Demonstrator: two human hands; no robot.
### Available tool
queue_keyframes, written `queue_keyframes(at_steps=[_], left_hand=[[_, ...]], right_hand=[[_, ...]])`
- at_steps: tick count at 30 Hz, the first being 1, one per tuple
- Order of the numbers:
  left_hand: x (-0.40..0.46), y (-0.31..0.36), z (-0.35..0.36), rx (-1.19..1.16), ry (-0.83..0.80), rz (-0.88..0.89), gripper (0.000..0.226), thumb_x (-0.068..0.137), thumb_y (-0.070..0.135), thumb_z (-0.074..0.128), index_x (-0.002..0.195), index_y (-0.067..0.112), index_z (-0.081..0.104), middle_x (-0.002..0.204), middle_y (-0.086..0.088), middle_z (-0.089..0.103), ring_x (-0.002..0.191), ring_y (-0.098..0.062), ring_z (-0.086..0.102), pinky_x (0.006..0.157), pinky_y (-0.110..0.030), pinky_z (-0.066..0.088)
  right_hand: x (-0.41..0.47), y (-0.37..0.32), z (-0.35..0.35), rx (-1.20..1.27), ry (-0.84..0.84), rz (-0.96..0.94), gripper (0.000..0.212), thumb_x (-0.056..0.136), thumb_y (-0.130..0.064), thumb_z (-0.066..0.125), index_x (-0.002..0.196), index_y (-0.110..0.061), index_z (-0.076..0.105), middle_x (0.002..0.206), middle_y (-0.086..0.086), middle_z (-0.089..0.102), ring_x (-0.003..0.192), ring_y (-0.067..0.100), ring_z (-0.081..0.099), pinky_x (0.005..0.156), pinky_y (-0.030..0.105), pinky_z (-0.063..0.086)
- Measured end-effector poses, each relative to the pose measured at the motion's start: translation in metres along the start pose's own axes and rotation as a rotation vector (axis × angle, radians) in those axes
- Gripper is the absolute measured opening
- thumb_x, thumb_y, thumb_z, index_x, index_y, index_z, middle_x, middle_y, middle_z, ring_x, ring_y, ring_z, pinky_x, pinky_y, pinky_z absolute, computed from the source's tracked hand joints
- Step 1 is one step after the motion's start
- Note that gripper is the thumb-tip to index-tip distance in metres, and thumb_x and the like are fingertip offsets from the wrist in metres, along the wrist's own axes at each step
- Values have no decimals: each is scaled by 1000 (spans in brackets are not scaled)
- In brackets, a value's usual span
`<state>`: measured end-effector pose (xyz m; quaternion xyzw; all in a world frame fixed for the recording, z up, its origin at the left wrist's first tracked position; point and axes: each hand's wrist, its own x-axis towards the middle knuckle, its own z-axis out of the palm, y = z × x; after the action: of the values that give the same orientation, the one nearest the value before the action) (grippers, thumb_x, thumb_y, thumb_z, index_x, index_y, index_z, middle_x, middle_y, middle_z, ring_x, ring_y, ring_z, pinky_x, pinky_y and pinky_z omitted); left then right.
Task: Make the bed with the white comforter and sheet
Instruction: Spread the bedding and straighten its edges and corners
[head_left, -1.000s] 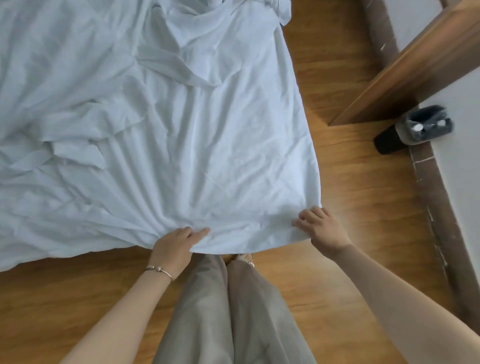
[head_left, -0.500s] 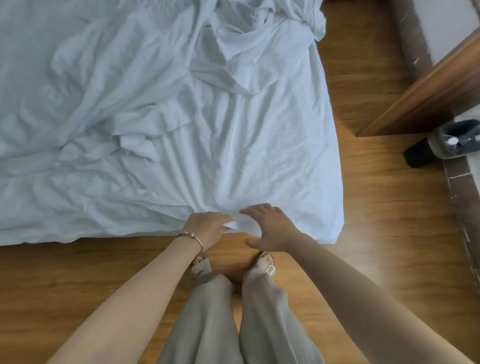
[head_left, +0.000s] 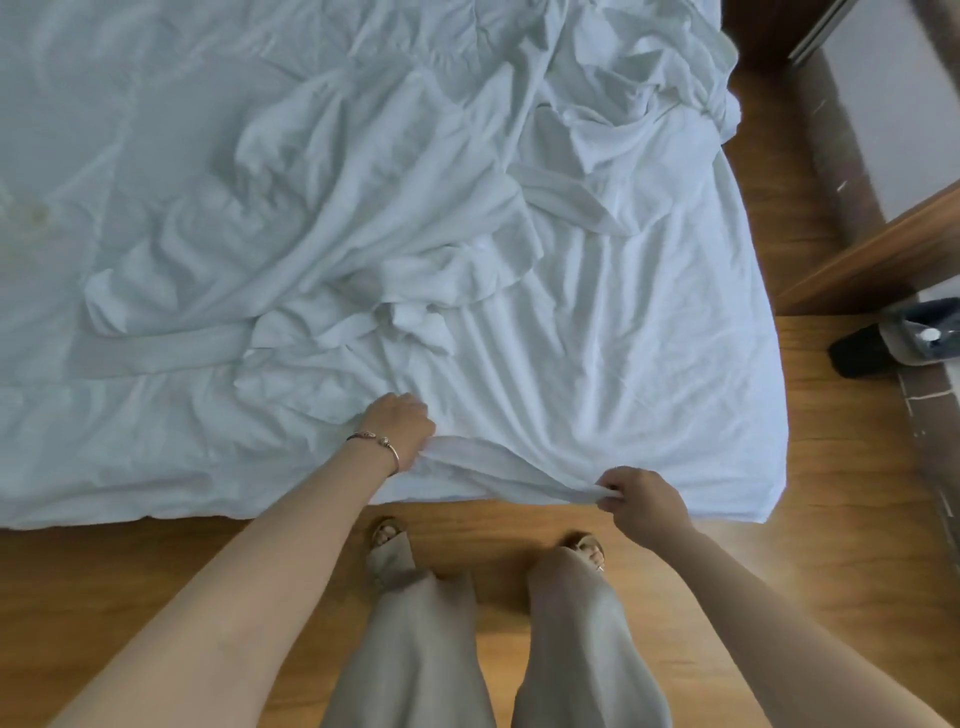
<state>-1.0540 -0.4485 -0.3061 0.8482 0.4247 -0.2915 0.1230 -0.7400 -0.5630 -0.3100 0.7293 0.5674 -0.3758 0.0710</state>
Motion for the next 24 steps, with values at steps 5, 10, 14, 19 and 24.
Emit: queue_keyframes(at_steps=[5, 10, 14, 19, 24], left_hand=[[-17, -49, -4, -144, 179, 194, 24, 101, 19, 36, 121, 25, 47, 101, 1, 64, 95, -26, 58, 88, -32, 37], [-16, -56, -20, -374, 225, 200, 28, 98, 24, 45, 125, 18, 41, 107, -1, 62, 91, -28, 63, 65, -32, 40], [-12, -90, 6, -349, 95, 276, 61, 84, 51, 63, 131, 23, 37, 129, 4, 47, 113, -19, 50, 86, -33, 40], [-19, -148, 60, -274, 102, 157, 102, 67, 73, 57, 148, 23, 20, 149, 1, 19, 140, -22, 14, 117, -38, 11], [-26, -198, 60, -407, 336, 165, 57, 92, 54, 32, 137, 22, 47, 145, 3, 41, 131, -13, 38, 106, -38, 40]], right_hand=[[12, -114, 33, -11, 25, -110, 56, 78, -46, 73, 129, -34, 52, 126, -13, 54, 119, 14, 50, 94, 30, 42], [44, -220, 42, 109, 206, -233, 35, 90, -25, 63, 123, -19, 56, 112, -4, 64, 99, 22, 61, 75, 33, 48], [61, -223, 38, 64, 45, -186, 21, 88, -21, 61, 109, -23, 66, 94, -5, 66, 95, 23, 63, 70, 29, 44], [70, -221, 46, -34, -243, -174, 65, 70, -72, 67, 124, -39, 57, 120, -18, 53, 116, 5, 47, 94, 27, 41], [81, -275, 52, 189, 6, -253, 51, 88, -54, 62, 133, -33, 52, 129, -15, 48, 116, 5, 48, 88, 26, 47]])
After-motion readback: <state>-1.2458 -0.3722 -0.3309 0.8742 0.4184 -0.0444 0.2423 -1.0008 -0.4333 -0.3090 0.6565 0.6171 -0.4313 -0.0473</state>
